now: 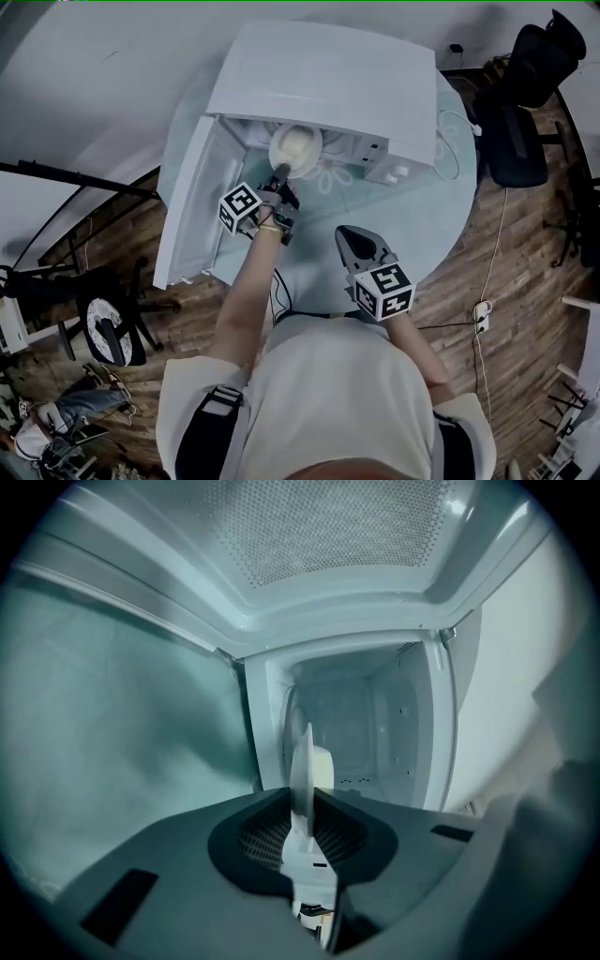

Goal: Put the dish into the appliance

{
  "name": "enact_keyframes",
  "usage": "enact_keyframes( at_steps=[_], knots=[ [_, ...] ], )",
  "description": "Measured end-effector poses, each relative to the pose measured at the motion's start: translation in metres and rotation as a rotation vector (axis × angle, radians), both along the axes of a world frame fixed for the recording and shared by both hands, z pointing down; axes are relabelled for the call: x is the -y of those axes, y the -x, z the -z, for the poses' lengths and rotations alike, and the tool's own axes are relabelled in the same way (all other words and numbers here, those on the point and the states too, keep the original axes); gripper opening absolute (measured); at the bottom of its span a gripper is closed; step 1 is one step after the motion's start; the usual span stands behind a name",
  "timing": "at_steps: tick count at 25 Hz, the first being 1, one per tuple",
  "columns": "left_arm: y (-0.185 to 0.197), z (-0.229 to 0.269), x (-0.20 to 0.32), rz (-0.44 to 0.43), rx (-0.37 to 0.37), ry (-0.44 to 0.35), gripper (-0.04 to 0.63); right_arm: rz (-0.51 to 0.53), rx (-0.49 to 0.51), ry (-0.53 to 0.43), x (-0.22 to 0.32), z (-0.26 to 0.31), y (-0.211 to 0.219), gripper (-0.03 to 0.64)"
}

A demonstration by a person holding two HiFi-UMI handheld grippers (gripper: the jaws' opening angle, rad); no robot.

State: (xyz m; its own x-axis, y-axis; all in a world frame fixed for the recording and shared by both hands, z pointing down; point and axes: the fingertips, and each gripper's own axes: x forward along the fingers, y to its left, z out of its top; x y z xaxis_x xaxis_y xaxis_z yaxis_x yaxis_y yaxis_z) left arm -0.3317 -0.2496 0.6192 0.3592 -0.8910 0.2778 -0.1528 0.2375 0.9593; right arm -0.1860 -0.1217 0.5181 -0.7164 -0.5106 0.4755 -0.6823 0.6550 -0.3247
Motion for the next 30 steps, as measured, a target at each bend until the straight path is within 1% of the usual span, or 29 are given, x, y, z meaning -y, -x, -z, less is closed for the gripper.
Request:
enact_keyframes(
  at_steps=[6,10,15,19,27,30],
  knots=[
    [-0.001,-0.008,0.009,0.020,-0.032,0.008,0.055,-0.022,-0.025,0.012,-0.004,-0.005,0.001,0.008],
    [0.002,-0.016,0.019,0.035,-0.020,0.035,0.054,-0.042,-0.040,0.008,-0.003,-0.005,-0.001,0.008],
    [0.002,-0.019,0.034,0.048,-0.026,0.051,0.054,-0.068,-0.057,0.003,-0.003,-0.004,-0.008,0.008],
    [0.000,-0.019,0.043,0.047,-0.001,0.066,0.054,-0.095,-0.066,0.005,-0.006,-0.003,-0.014,0.007],
    [-0.002,-0.021,0.055,0.067,0.002,0.079,0.054,-0.141,-0.076,0.014,-0.012,-0.003,-0.027,0.008],
    [-0.004,-0.022,0.055,0.061,0.007,0.077,0.054,-0.147,-0.076,0.015,-0.013,-0.004,-0.028,0.008]
  ],
)
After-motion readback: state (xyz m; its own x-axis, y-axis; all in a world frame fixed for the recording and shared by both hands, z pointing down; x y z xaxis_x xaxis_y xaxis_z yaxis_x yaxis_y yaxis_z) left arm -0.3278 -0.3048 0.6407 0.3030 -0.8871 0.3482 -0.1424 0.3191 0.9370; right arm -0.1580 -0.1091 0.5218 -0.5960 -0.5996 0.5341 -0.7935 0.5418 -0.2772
